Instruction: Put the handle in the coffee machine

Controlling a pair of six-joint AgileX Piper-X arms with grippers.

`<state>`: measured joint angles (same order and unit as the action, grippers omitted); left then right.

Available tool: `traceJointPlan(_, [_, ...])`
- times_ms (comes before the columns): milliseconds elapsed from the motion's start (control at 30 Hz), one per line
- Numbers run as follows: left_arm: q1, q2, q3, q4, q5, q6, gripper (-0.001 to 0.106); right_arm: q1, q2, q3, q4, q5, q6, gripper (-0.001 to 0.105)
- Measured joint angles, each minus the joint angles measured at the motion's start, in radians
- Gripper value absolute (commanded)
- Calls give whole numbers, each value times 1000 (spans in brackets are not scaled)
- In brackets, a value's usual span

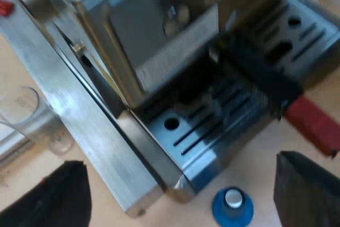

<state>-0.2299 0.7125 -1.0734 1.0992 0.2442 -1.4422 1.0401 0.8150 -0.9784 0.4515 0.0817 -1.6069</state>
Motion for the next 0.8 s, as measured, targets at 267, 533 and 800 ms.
traceJointPlan(267, [0,0,-165,-2,-3,-21,72,0,0,-171,179,100,-49,80])
traceJointPlan(533, [0,0,-321,-2,-38,-25,72,-174,0,-309,330,68,-58,80])
traceJointPlan(800, [8,-5,-382,72,-44,-25,72,-423,0,-366,428,-48,-65,80])
